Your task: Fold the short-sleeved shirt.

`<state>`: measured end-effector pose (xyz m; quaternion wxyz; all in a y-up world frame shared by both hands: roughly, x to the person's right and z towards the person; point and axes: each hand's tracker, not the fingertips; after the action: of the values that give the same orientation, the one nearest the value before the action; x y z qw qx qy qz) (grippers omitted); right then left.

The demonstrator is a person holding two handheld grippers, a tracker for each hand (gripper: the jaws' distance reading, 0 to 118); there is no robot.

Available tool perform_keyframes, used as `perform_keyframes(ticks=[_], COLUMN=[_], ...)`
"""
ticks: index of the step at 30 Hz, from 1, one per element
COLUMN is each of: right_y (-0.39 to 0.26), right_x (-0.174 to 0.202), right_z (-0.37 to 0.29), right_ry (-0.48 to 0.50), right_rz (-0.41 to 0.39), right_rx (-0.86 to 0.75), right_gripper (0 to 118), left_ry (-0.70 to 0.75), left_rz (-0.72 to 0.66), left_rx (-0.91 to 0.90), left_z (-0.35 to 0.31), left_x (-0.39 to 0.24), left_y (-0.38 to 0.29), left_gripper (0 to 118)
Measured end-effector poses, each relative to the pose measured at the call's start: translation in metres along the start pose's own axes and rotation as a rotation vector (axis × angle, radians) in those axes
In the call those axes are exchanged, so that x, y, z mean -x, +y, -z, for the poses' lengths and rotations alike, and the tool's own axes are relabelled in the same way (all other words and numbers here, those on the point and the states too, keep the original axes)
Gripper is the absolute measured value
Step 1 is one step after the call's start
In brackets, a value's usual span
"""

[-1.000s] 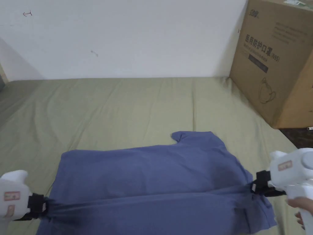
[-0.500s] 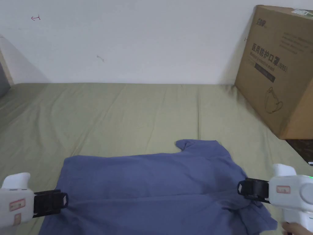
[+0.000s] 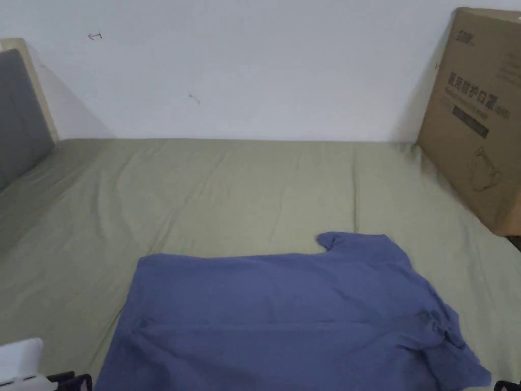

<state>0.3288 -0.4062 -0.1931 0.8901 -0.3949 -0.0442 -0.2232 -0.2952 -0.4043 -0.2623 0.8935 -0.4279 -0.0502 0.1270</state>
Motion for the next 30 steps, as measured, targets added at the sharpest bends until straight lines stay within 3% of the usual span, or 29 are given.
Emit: perform_keyframes(ticks=[2, 3, 4, 6, 9, 11, 12, 13, 14, 15, 16, 17, 18, 19, 20, 21, 22, 23, 24, 28, 29, 30], right_y=[0.002, 0.003, 0.004, 0.004, 0.004, 0.005, 0.006, 0.008, 0.011, 0.015, 0.020, 0.024, 0.030, 0.035, 0.042, 0.048, 0.052, 0.056, 0.061, 0.073, 0.065, 0.060], right_x=[0.000, 0.000, 0.000, 0.004, 0.008, 0.007, 0.006, 0.006, 0.004, 0.003, 0.001, 0.001, -0.001, -0.003, -0.005, -0.007, -0.009, -0.012, -0.015, -0.028, -0.028, -0.027], right_z=[0.001, 0.000, -0.001, -0.004, -0.009, -0.009, -0.008, -0.005, -0.003, 0.001, 0.006, 0.011, 0.018, 0.025, 0.035, 0.048, 0.061, 0.075, 0.085, 0.129, 0.137, 0.139], right_ry=[0.006, 0.020, 0.035, 0.046, 0.044, 0.029, 0.003, -0.021, -0.040, -0.061, -0.082, -0.092, -0.096, -0.099, -0.104, -0.112, -0.121, -0.120, -0.126, -0.200, -0.221, -0.233], right_rz=[0.013, 0.026, 0.037, 0.042, 0.027, 0.005, -0.010, -0.028, -0.043, -0.057, -0.067, -0.073, -0.076, -0.077, -0.074, -0.066, -0.055, -0.048, -0.030, 0.023, 0.024, -0.002], right_rx=[0.003, 0.007, 0.010, 0.009, 0.010, 0.021, 0.023, 0.024, 0.029, 0.031, 0.023, 0.020, 0.020, 0.024, 0.031, 0.054, 0.103, 0.141, 0.116, 0.273, 0.309, 0.330], right_gripper=[0, 0, 0, 0, 0, 0, 0, 0, 0, 0, 0, 0, 20, 56, 82, 94, 94, 115, 118, 117, 111, 89], left_ry=[0.022, 0.031, 0.032, 0.061, 0.097, 0.117, 0.176, 0.194, 0.185, 0.156, 0.127, 0.078, 0.026, 0.053, 0.083, 0.097, 0.097, 0.073, 0.062, 0.081, 0.083, 0.084], left_rz=[-0.001, 0.004, 0.000, 0.001, 0.007, -0.040, 0.060, 0.146, 0.181, 0.195, 0.201, 0.189, 0.169, 0.172, 0.194, 0.202, 0.195, 0.167, 0.149, 0.141, 0.139, 0.134], left_rx=[0.036, 0.058, 0.059, 0.096, 0.145, 0.278, 0.263, 0.256, 0.229, 0.174, 0.141, 0.122, 0.103, 0.089, 0.080, 0.059, 0.044, 0.032, 0.028, 0.035, 0.040, 0.044], left_z=[0.019, 0.031, 0.043, 0.069, 0.103, 0.123, 0.131, 0.126, 0.121, 0.111, 0.092, 0.084, 0.073, 0.066, 0.063, 0.056, 0.051, 0.046, 0.045, 0.051, 0.053, 0.055], left_x=[0.005, 0.007, 0.010, 0.014, 0.023, 0.023, 0.011, 0.002, -0.003, -0.008, -0.018, -0.020, -0.022, -0.025, -0.026, -0.026, -0.024, -0.021, -0.020, -0.017, -0.017, -0.017], left_y=[0.008, 0.010, 0.011, 0.011, 0.011, 0.009, -0.008, -0.009, -0.010, -0.009, -0.001, 0.000, -0.001, -0.001, 0.005, 0.008, 0.010, 0.013, 0.015, 0.021, 0.021, 0.021], left_gripper=[1, 11, 37, 117, 113, 113, 109, 95, 66, 19, 4, 4, 4, 4, 4, 4, 4, 4, 4, 4, 4, 4])
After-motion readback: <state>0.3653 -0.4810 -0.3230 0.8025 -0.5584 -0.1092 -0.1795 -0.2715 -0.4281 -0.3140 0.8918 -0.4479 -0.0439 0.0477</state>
